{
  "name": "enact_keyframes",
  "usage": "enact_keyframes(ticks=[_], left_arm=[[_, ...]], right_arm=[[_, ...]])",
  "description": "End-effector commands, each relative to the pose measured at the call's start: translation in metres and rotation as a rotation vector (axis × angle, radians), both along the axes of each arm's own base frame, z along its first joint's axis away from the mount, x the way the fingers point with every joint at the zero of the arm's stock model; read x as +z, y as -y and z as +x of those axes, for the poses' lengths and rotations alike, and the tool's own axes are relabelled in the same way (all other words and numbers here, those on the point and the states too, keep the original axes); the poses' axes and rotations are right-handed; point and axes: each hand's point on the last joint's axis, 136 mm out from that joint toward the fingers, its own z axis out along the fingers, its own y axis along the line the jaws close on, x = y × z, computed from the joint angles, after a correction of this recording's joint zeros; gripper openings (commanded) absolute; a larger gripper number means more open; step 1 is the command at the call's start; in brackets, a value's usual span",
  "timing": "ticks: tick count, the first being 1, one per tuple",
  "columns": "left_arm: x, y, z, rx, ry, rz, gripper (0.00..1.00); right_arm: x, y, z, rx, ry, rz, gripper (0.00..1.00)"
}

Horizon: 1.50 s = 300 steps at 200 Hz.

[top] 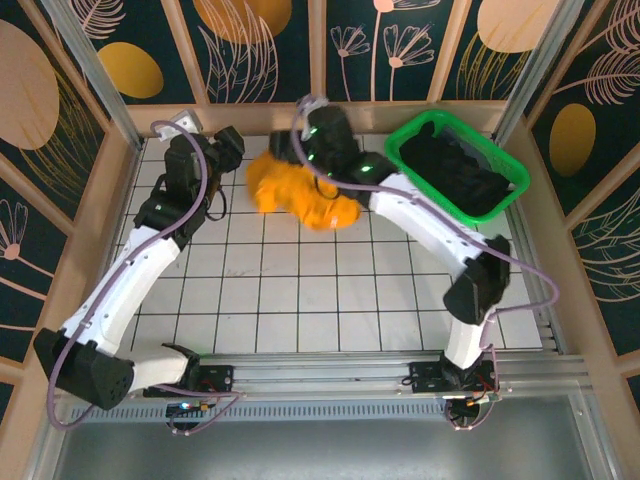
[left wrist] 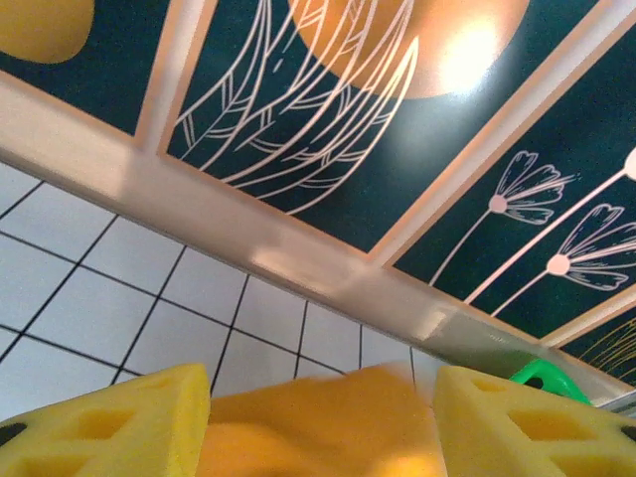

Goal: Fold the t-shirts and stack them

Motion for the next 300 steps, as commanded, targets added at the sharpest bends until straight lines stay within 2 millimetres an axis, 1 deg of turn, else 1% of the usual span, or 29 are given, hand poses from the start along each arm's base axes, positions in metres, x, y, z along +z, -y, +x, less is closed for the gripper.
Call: enact_keyframes(ticks=[1,9,26,32,36,45,47,50,54,57,62,70,88,103,107,109,117,139,163,181,196,200,207,215,222,237,261,279,300], left_arm=[[-0.034,0.006,-0.009,-0.069,-0.093,0.072,0.6],[-0.045,0.018,-0.011,-0.14,-0.121,0.075,0.58],[-0.08,0.046,-0.015,-0.299,-0.213,0.073,0.55],[-0.094,0.056,-0.018,-0.349,-0.245,0.077,0.55],[-0.104,0.063,-0.02,-0.379,-0.267,0.086,0.55],[-0.125,0.079,-0.026,-0.443,-0.306,0.122,0.55],[-0.129,0.082,-0.028,-0.455,-0.312,0.132,0.55],[-0.137,0.088,-0.03,-0.476,-0.327,0.147,0.56],[-0.146,0.097,-0.033,-0.503,-0.344,0.168,0.56],[-0.152,0.103,-0.035,-0.521,-0.356,0.181,0.56],[-0.163,0.114,-0.038,-0.553,-0.376,0.206,0.57],[-0.178,0.135,-0.045,-0.603,-0.401,0.246,0.58],[-0.208,0.172,-0.05,-0.664,-0.438,0.344,0.61],[-0.233,0.196,-0.047,-0.683,-0.466,0.424,0.65],[-0.234,0.201,-0.045,-0.681,-0.461,0.441,0.66],[-0.244,0.203,-0.044,-0.679,-0.478,0.458,0.67],[-0.259,0.211,-0.039,-0.668,-0.499,0.503,0.68],[-0.291,0.224,-0.023,-0.624,-0.538,0.618,0.72],[-0.323,0.227,-0.01,-0.583,-0.592,0.705,0.73],[-0.343,0.229,-0.01,-0.592,-0.624,0.73,0.69],[-0.354,0.225,-0.008,-0.574,-0.643,0.754,0.6],[-0.354,0.226,-0.007,-0.571,-0.64,0.756,0.56],[-0.354,0.227,-0.007,-0.575,-0.633,0.752,0.42],[-0.348,0.23,-0.005,-0.582,-0.615,0.739,0.17],[-0.339,0.234,-0.002,-0.58,-0.594,0.722,0.0],[-0.304,0.245,0.005,-0.577,-0.527,0.666,0.0],[-0.22,0.275,0.016,-0.624,-0.383,0.528,0.0],[-0.165,0.3,0.016,-0.697,-0.3,0.425,0.0],[-0.11,0.328,0.01,-0.794,-0.226,0.303,0.0]], right_arm=[[0.003,0.004,-0.018,0.087,-0.054,0.033,0.67],[-0.004,0.014,-0.013,0.069,-0.073,0.041,0.67],[-0.024,0.049,0.001,-0.018,-0.139,0.064,0.64],[-0.036,0.066,0.007,-0.06,-0.172,0.07,0.62],[-0.038,0.074,0.009,-0.079,-0.181,0.077,0.62],[-0.053,0.102,0.015,-0.151,-0.227,0.09,0.61],[-0.051,0.103,0.016,-0.154,-0.226,0.095,0.61],[-0.058,0.115,0.018,-0.18,-0.246,0.101,0.61],[-0.064,0.119,0.016,-0.188,-0.264,0.103,0.61],[-0.067,0.133,0.021,-0.221,-0.273,0.111,0.61],[-0.073,0.148,0.023,-0.258,-0.292,0.115,0.61],[-0.082,0.169,0.024,-0.311,-0.318,0.124,0.61],[-0.094,0.212,0.023,-0.409,-0.359,0.147,0.61],[-0.099,0.242,0.02,-0.473,-0.377,0.168,0.61],[-0.099,0.249,0.018,-0.486,-0.379,0.175,0.61],[-0.099,0.252,0.017,-0.492,-0.382,0.179,0.61],[-0.1,0.266,0.015,-0.519,-0.388,0.191,0.61],[-0.099,0.292,0.006,-0.565,-0.389,0.21,0.61],[-0.096,0.305,-0.003,-0.582,-0.384,0.22,0.62],[-0.097,0.309,-0.01,-0.589,-0.386,0.227,0.62],[-0.099,0.31,-0.013,-0.591,-0.392,0.235,0.62],[-0.1,0.31,-0.014,-0.59,-0.395,0.236,0.62],[-0.102,0.309,-0.014,-0.587,-0.399,0.239,0.62],[-0.103,0.308,-0.015,-0.583,-0.402,0.24,0.62],[-0.104,0.307,-0.015,-0.579,-0.405,0.239,0.61],[-0.107,0.308,-0.013,-0.576,-0.406,0.231,0.61],[-0.109,0.314,-0.007,-0.589,-0.402,0.221,0.61],[-0.107,0.323,-0.003,-0.621,-0.392,0.219,0.6],[-0.105,0.333,0.002,-0.656,-0.382,0.225,0.59]])
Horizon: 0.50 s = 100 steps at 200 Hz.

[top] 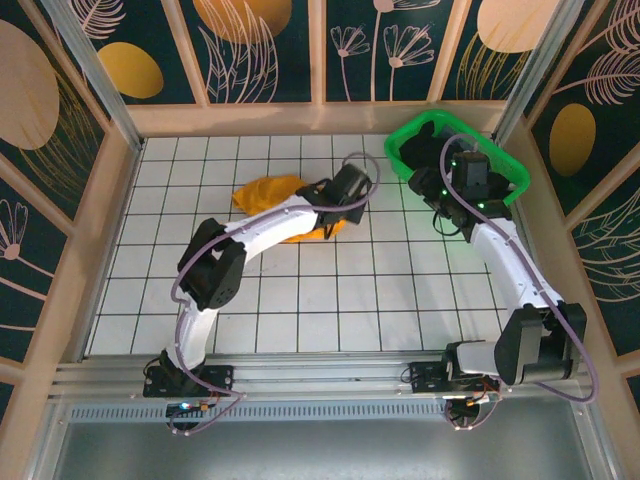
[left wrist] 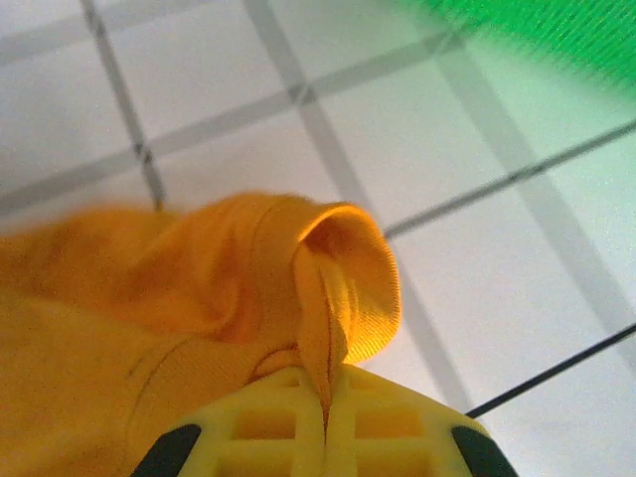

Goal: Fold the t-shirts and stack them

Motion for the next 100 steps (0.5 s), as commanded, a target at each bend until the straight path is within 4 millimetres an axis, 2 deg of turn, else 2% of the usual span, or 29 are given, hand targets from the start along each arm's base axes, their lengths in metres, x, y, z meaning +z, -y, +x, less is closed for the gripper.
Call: enact_keyframes(ticks=[1,15,27,42,59,69,72,74,78,88,90,100], left_arm=[[0.112,0.034,-0.013,-0.109,0.058,-0.256,0.0],[0.148,0.043,-0.02,-0.147,0.067,-0.336,0.0],[0.179,0.039,-0.025,-0.144,0.091,-0.386,0.0],[0.213,0.019,-0.028,-0.087,0.15,-0.414,0.0],[0.245,-0.022,-0.03,0.011,0.236,-0.425,0.0],[0.254,-0.052,-0.028,0.083,0.265,-0.426,0.0],[0.248,-0.06,-0.025,0.105,0.26,-0.417,0.0],[0.255,-0.069,-0.027,0.118,0.27,-0.428,0.0],[0.256,-0.082,-0.027,0.143,0.274,-0.432,0.0],[0.245,-0.113,-0.023,0.206,0.27,-0.427,0.0],[0.236,-0.12,-0.023,0.223,0.259,-0.415,0.0],[0.22,-0.15,-0.023,0.296,0.248,-0.406,0.0]], right_arm=[[0.006,0.012,0.008,-0.038,0.017,-0.011,0.59],[0.01,0.018,0.01,-0.059,0.026,-0.018,0.59],[0.013,0.022,0.012,-0.07,0.032,-0.027,0.59],[0.018,0.025,0.014,-0.077,0.045,-0.038,0.59],[0.021,0.02,0.015,-0.057,0.054,-0.025,0.59],[0.018,0.014,0.015,-0.037,0.051,-0.017,0.6],[0.017,0.011,0.015,-0.031,0.049,-0.017,0.6],[0.016,0.01,0.014,-0.027,0.046,-0.017,0.6],[0.015,0.007,0.014,-0.02,0.043,-0.018,0.6],[0.008,-0.002,0.011,0.001,0.024,-0.019,0.61],[0.005,-0.005,0.01,0.009,0.017,-0.018,0.61],[-0.003,-0.013,0.006,0.027,-0.006,-0.017,0.61]])
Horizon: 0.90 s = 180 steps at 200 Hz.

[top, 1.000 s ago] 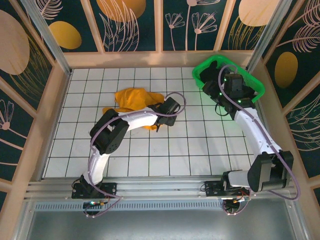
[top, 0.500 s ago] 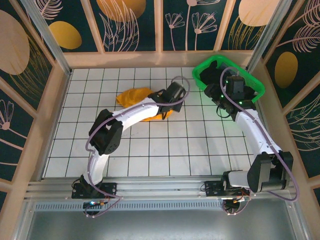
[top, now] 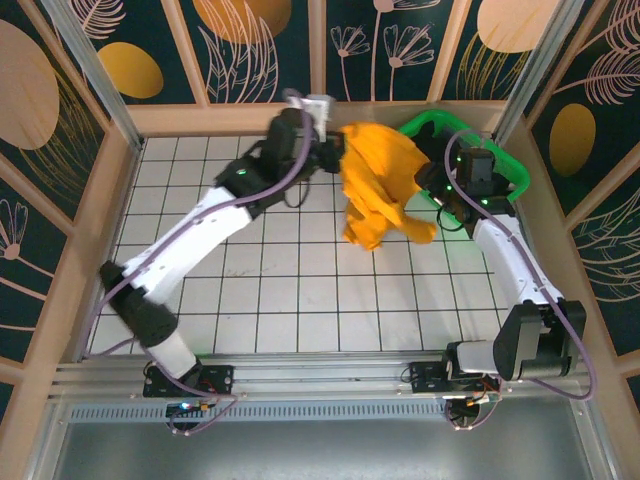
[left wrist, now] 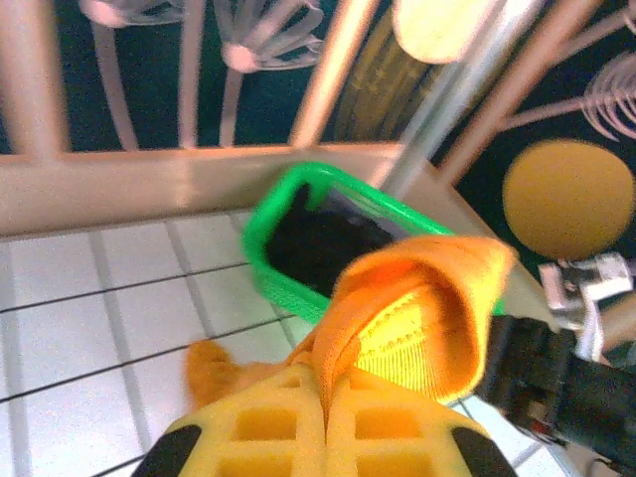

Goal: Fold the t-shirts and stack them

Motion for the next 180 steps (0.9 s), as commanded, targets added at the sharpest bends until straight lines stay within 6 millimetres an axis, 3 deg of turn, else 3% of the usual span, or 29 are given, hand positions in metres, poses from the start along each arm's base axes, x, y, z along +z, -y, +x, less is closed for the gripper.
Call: enact_keyframes(ticks=[1,31,57,67,86,116,122,180], left_arm=[[-0.027,-0.08,0.015,0.227,-0.045,-0.008,0.0],[-0.087,-0.15,0.008,0.406,-0.12,0.049,0.0],[-0.151,-0.225,-0.015,0.717,-0.232,0.22,0.0],[-0.173,-0.241,-0.024,0.768,-0.27,0.271,0.0],[-0.199,-0.252,-0.034,0.788,-0.308,0.316,0.0],[-0.212,-0.252,-0.037,0.784,-0.322,0.325,0.0],[-0.223,-0.254,-0.041,0.779,-0.341,0.346,0.0],[-0.223,-0.251,-0.035,0.762,-0.333,0.367,0.0]], right_arm=[[-0.01,-0.022,-0.003,0.059,-0.023,-0.001,0.62],[-0.041,-0.06,-0.018,0.152,-0.101,-0.007,0.64],[-0.074,-0.084,-0.031,0.208,-0.187,-0.036,0.64],[-0.085,-0.089,-0.033,0.219,-0.21,-0.037,0.64],[-0.098,-0.096,-0.032,0.234,-0.233,-0.045,0.64],[-0.113,-0.103,-0.012,0.245,-0.249,-0.084,0.63],[-0.115,-0.104,-0.006,0.239,-0.253,-0.092,0.63],[-0.139,-0.119,0.046,0.189,-0.259,-0.028,0.63]])
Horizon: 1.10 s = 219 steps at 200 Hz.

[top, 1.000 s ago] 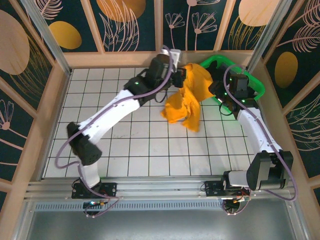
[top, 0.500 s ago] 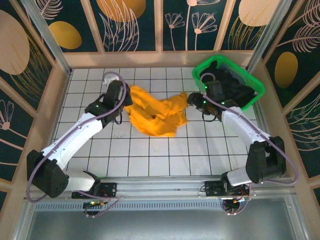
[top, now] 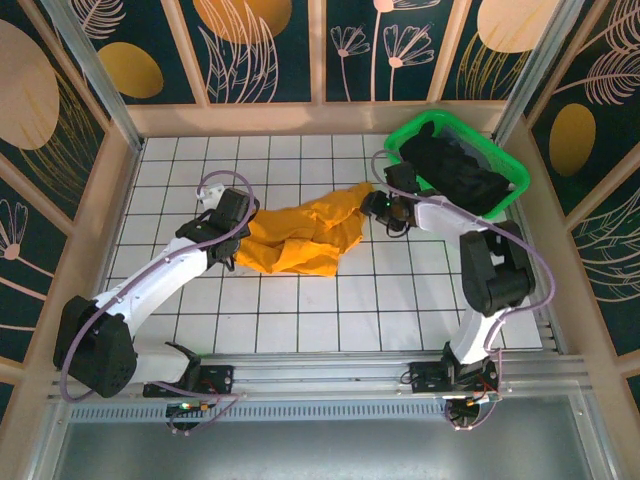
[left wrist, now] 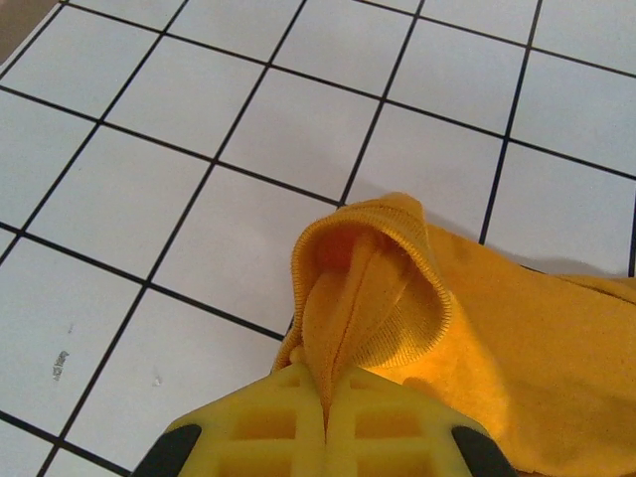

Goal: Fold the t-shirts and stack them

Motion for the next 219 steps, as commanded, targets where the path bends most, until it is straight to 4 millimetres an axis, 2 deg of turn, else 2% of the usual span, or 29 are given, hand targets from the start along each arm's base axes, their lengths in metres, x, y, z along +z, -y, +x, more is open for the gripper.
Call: enact_keyframes(ticks=[1,29,56,65,67,73,122,134,152,181,196,219], left_arm=[[0.009,-0.002,0.005,0.011,0.034,0.011,0.0],[0.009,-0.001,0.005,0.008,0.034,0.006,0.0],[0.012,-0.002,0.004,0.007,0.043,0.0,0.0],[0.014,-0.002,0.004,0.007,0.05,0.0,0.0],[0.023,0.0,0.008,0.006,0.07,-0.011,0.0],[0.027,0.001,0.009,0.007,0.079,-0.015,0.0],[0.034,0.005,0.016,-0.004,0.095,-0.019,0.0],[0.037,0.006,0.018,-0.003,0.102,-0.02,0.0],[0.04,0.006,0.02,-0.004,0.112,-0.019,0.0],[0.048,0.008,0.024,-0.004,0.126,-0.016,0.0],[0.054,0.008,0.027,-0.002,0.141,-0.016,0.0],[0.073,0.009,0.033,0.001,0.184,-0.023,0.0]], right_arm=[[0.009,-0.008,0.029,-0.041,0.052,0.052,0.63],[-0.002,-0.01,0.046,-0.076,0.023,0.094,0.62],[-0.003,-0.014,0.057,-0.103,0.009,0.134,0.64],[-0.007,-0.014,0.057,-0.108,-0.007,0.134,0.65],[-0.009,-0.014,0.057,-0.109,-0.012,0.133,0.65],[-0.011,-0.014,0.057,-0.111,-0.02,0.131,0.66],[-0.045,0.001,0.045,-0.17,-0.123,0.1,0.6],[-0.048,0.004,0.046,-0.177,-0.124,0.114,0.56],[-0.05,0.005,0.052,-0.177,-0.115,0.124,0.39],[-0.038,0.007,0.067,-0.177,-0.066,0.111,0.0],[-0.021,0.008,0.075,-0.174,-0.023,0.099,0.0],[0.031,0.015,0.087,-0.186,0.099,0.08,0.0]])
